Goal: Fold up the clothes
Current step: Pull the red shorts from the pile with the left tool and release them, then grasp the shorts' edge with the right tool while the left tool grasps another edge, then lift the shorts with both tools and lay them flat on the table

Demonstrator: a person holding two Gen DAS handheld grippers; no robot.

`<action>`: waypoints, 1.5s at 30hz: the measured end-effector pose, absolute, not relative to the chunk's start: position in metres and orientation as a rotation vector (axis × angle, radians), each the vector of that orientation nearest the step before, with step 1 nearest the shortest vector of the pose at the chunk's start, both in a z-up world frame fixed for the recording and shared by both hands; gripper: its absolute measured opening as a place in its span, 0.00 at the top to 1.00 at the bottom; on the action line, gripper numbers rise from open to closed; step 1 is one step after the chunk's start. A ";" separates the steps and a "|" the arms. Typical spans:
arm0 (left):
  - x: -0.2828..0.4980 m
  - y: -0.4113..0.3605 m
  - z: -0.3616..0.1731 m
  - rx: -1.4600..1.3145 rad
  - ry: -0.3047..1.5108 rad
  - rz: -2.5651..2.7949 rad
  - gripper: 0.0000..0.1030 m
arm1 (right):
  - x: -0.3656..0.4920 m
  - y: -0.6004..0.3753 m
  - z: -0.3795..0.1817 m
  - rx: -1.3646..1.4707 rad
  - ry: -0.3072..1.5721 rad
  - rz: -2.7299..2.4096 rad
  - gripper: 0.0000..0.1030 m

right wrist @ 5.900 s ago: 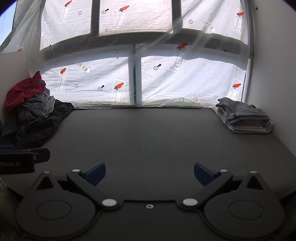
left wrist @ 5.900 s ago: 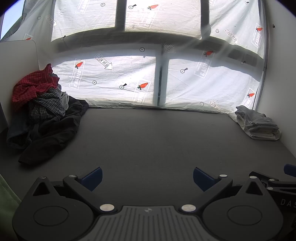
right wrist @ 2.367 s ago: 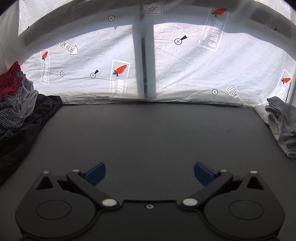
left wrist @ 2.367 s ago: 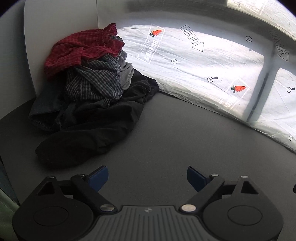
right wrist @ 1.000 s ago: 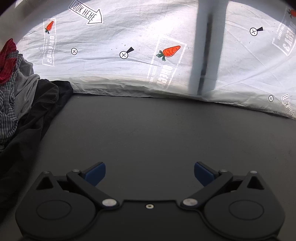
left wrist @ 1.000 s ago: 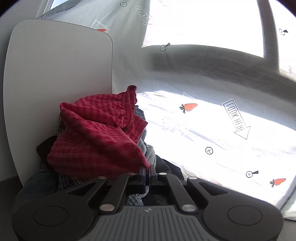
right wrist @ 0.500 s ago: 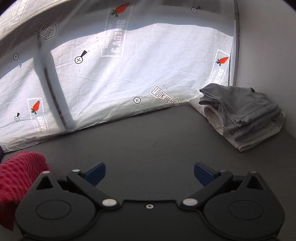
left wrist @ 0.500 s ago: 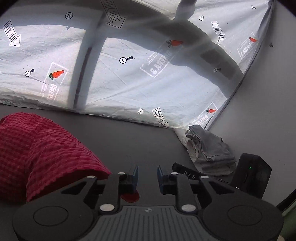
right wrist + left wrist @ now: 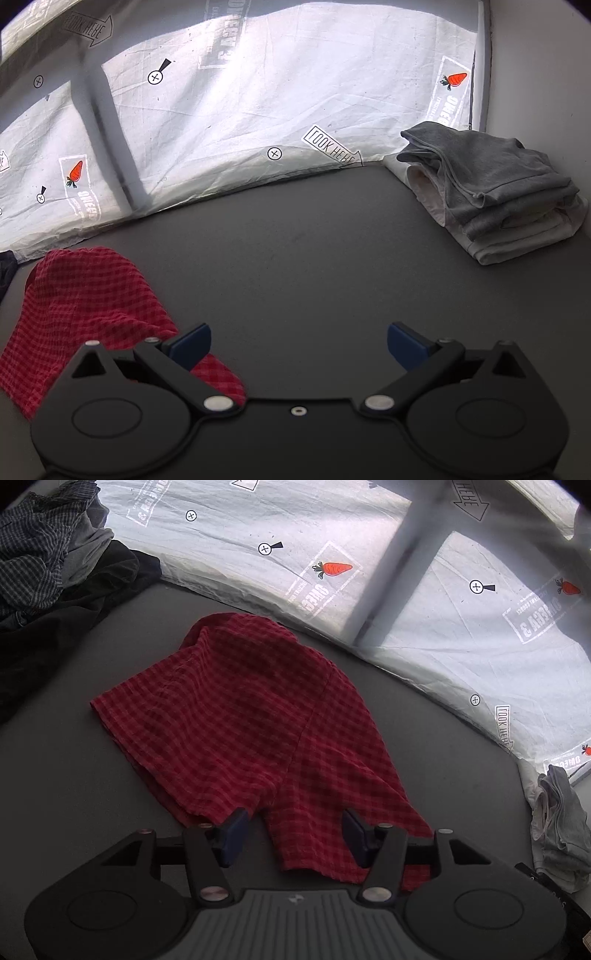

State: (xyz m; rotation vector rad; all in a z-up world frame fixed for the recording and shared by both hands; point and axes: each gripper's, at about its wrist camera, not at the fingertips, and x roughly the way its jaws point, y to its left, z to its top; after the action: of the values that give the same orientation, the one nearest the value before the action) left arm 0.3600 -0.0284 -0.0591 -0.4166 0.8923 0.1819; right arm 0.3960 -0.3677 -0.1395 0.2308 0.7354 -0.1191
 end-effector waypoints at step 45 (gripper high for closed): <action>0.483 0.104 0.102 -0.323 0.259 0.193 0.99 | 0.487 -0.332 0.017 0.419 0.169 0.044 0.98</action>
State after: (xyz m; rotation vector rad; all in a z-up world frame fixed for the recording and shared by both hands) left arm 0.4834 0.1042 0.1020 -0.3228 0.2585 0.1929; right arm 0.4874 -0.3322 0.0171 0.4191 0.1692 0.0444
